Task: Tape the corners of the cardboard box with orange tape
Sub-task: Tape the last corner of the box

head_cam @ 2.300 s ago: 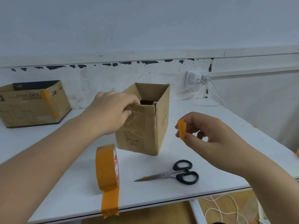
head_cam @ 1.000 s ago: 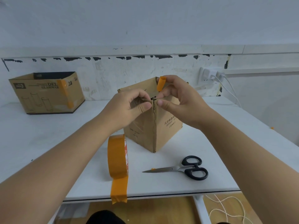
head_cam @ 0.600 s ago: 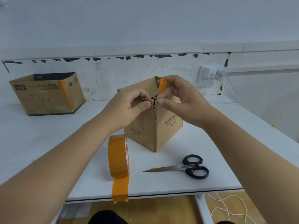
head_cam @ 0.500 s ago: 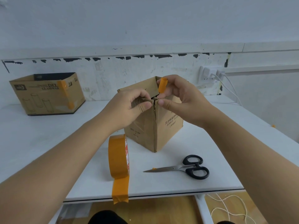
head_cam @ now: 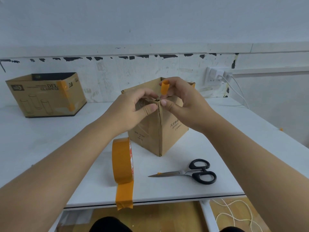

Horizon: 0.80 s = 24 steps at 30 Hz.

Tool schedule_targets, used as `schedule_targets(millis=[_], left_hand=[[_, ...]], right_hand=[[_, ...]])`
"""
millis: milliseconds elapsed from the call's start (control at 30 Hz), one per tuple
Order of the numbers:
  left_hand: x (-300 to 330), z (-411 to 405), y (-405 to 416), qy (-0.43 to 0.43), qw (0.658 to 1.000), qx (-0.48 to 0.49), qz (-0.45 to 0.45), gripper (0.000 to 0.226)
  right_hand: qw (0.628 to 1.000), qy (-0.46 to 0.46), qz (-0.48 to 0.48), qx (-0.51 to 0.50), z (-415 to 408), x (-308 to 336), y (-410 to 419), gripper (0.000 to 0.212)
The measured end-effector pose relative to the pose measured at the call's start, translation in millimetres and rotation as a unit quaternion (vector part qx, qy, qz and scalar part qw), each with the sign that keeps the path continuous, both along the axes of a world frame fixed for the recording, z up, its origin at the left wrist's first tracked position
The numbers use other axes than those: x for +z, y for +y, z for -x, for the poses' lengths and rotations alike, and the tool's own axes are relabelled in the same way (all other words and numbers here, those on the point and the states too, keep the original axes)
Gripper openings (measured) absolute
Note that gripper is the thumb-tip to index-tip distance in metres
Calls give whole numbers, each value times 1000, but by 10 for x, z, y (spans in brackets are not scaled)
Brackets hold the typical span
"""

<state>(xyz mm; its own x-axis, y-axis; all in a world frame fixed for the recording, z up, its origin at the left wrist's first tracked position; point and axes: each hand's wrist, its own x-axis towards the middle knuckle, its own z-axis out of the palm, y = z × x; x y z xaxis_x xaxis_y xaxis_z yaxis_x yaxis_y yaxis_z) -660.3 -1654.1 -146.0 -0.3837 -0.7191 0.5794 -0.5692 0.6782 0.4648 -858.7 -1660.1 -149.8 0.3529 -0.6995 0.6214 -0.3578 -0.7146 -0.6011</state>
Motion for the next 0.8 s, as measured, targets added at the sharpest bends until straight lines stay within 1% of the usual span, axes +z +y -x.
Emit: schedule_targets(millis=[100, 200, 367, 533, 800], left_hand=[[-33, 21, 0, -8, 1000, 9, 18, 16], [-63, 15, -3, -11, 1000, 11, 22, 17], [-83, 11, 8, -1, 999, -6, 34, 17], [-100, 6, -1, 0, 1000, -9, 29, 17], [-85, -11, 22, 16, 999, -19, 27, 8]], right_hand=[[1000, 12, 4, 3, 13, 0, 14, 36], [999, 36, 20, 13, 51, -1, 31, 38], [1000, 12, 11, 10, 34, -18, 37, 39], [1000, 4, 11, 5, 19, -33, 57, 37], [1000, -3, 4, 3, 10, -12, 85, 35]])
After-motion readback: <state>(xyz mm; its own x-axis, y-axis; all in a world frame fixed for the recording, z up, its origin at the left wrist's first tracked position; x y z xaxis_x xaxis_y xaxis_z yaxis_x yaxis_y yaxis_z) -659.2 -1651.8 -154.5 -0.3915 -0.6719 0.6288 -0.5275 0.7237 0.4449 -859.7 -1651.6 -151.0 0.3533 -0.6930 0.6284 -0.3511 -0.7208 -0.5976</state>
